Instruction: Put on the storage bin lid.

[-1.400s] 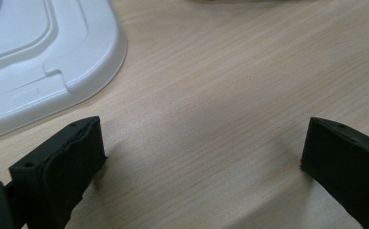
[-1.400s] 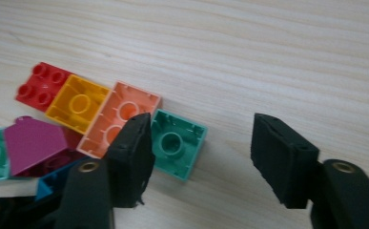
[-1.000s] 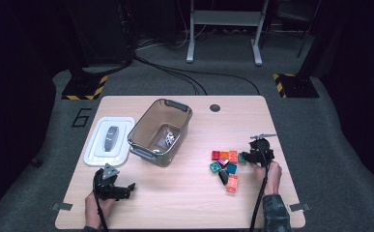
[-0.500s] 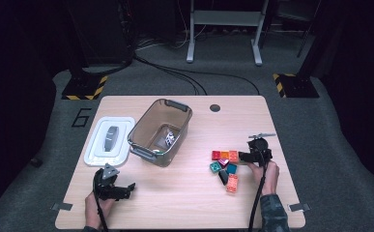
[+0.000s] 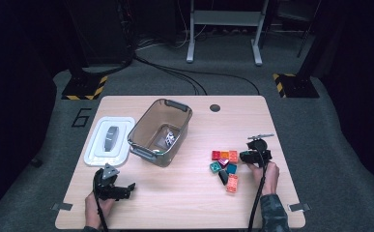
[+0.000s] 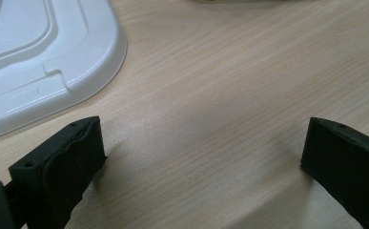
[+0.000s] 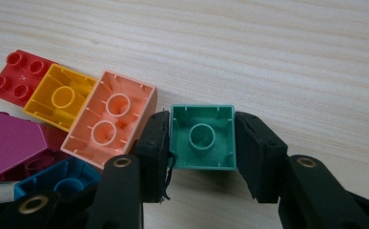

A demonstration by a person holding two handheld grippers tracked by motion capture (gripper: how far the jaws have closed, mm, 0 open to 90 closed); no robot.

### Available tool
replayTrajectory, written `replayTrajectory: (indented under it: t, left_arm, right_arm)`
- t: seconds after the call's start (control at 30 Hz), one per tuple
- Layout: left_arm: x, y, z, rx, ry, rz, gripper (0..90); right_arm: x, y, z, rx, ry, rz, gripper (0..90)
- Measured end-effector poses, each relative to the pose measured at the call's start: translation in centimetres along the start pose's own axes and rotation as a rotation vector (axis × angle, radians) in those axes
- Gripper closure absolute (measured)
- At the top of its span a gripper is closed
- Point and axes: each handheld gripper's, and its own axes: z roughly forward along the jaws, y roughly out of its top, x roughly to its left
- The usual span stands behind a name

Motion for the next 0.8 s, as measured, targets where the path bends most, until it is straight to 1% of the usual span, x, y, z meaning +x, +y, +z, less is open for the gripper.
replayTrajectory:
  t: [0.07, 0.1, 0.13, 0.17, 0.2, 0.27, 0.33, 0.4, 0.43, 0.47, 0.5, 0.53, 0.57, 0.63, 0.73, 0.8]
  left_arm:
    - [0.0, 0.0, 0.0, 0.0, 0.0, 0.002, 0.5]
    - [0.0, 0.0, 0.0, 0.0, 0.0, 0.002, 0.5]
    - [0.0, 0.0, 0.0, -0.001, -0.001, -0.003, 0.5]
    - [0.0, 0.0, 0.0, 0.0, 0.0, 0.001, 0.5]
    - [0.0, 0.0, 0.0, -0.001, -0.002, -0.006, 0.5]
    - [0.0, 0.0, 0.0, 0.001, 0.0, 0.003, 0.5]
    - [0.0, 0.0, 0.0, 0.001, 0.0, 0.003, 0.5]
    - [0.0, 0.0, 0.0, 0.0, 0.0, 0.003, 0.5]
    - [0.0, 0.0, 0.0, 0.001, 0.0, 0.003, 0.5]
    - [0.0, 0.0, 0.0, 0.001, 0.0, 0.004, 0.5]
    - [0.0, 0.0, 0.0, 0.0, 0.001, 0.002, 0.5]
    - [0.0, 0.0, 0.0, 0.0, 0.0, 0.003, 0.5]
    - [0.0, 0.0, 0.0, 0.0, 0.001, 0.003, 0.5]
    - [0.0, 0.0, 0.0, -0.003, 0.003, 0.004, 0.5]
    - [0.0, 0.0, 0.0, 0.004, -0.001, 0.005, 0.5]
    - [0.0, 0.0, 0.0, 0.004, -0.002, 0.005, 0.5]
  right_arm:
    - [-0.1, 0.0, 0.1, -0.003, 0.003, -0.005, 57.3]
    - [0.0, 0.0, 0.1, 0.001, 0.005, 0.003, 57.7]
    - [0.0, 0.0, 0.1, 0.003, 0.006, 0.0, 57.9]
    - [-0.1, 0.0, 0.1, -0.003, 0.002, -0.017, 58.2]
    - [0.0, 0.0, 0.0, 0.004, 0.001, -0.01, 58.4]
    - [0.0, 0.1, 0.0, 0.002, 0.003, -0.016, 58.7]
    - [0.0, 0.1, -0.1, -0.005, 0.006, -0.015, 58.7]
    - [0.0, 0.2, -0.3, -0.018, 0.007, -0.024, 58.8]
    - [0.2, 0.4, -0.6, -0.019, 0.015, -0.01, 58.8]
    - [0.2, 0.4, -0.6, -0.019, 0.015, -0.01, 58.8]
    - [0.3, 0.6, -0.9, -0.03, 0.021, -0.01, 58.8]
    - [0.3, 0.9, -1.1, -0.045, 0.019, -0.022, 58.7]
    - [0.4, 1.1, -1.4, -0.051, 0.023, -0.021, 58.8]
    - [0.6, 1.8, -2.1, -0.068, 0.04, -0.03, 58.8]
    - [0.9, 2.4, -2.6, -0.079, 0.046, -0.042, 58.8]
    - [1.4, 3.0, -3.1, -0.092, 0.065, -0.054, 58.8]
